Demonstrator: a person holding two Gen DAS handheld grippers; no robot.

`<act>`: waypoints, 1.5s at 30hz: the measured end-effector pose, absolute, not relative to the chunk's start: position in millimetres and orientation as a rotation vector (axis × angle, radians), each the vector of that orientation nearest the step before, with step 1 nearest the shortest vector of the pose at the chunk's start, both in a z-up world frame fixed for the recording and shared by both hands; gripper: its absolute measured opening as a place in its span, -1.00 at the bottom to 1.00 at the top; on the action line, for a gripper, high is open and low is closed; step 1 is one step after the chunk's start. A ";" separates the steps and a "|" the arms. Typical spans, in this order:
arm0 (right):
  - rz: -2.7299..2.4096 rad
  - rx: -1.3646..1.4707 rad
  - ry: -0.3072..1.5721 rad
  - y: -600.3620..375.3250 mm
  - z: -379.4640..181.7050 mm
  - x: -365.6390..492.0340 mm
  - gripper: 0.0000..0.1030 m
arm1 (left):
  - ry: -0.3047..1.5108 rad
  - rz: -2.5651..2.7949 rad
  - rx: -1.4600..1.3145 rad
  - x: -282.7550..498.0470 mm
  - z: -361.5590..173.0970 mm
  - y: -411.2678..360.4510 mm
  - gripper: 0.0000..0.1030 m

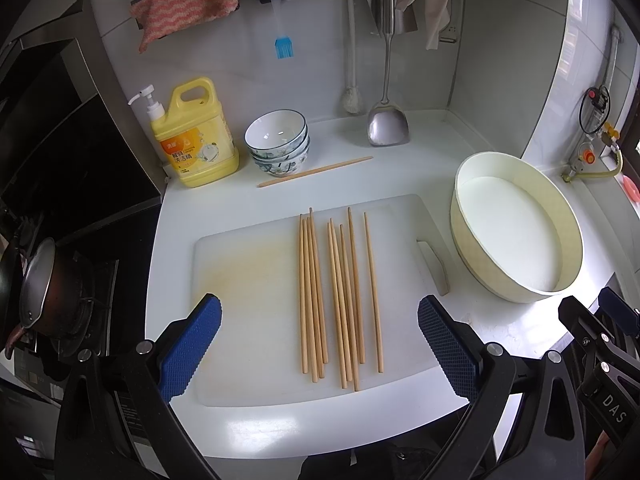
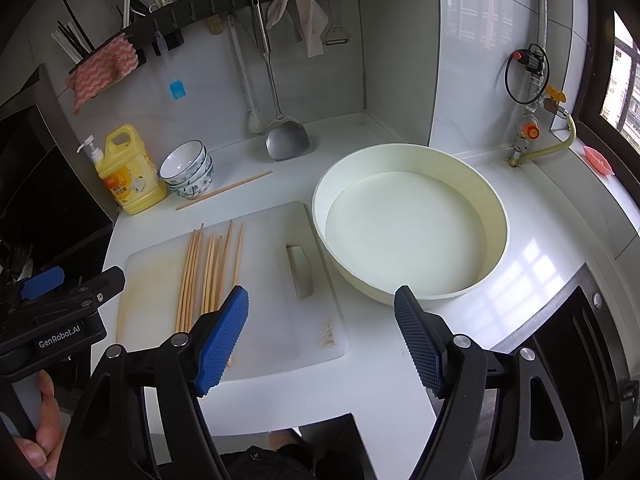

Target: Organize utensils

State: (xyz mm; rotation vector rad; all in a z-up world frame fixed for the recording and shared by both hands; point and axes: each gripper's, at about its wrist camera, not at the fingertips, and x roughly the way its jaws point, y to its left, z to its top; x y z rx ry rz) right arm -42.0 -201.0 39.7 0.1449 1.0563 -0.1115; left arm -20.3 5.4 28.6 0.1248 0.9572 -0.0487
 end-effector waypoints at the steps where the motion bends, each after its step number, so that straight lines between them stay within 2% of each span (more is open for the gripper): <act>1: -0.111 0.144 1.056 -200.9 39.6 -42.0 0.40 | 0.957 -0.048 0.125 -20.3 28.6 5.5 0.88; 20: -0.079 0.141 1.060 -180.7 29.9 -43.7 0.40 | 0.982 -0.043 0.116 -22.8 18.1 32.1 0.88; 32: -0.047 0.115 1.118 -137.7 -32.7 -41.0 0.40 | 1.077 -0.025 0.119 -7.3 -55.8 95.4 0.88; 45: 0.051 0.040 1.076 -122.0 -90.3 -19.8 0.40 | 1.040 -0.073 0.046 13.4 -114.7 96.3 0.88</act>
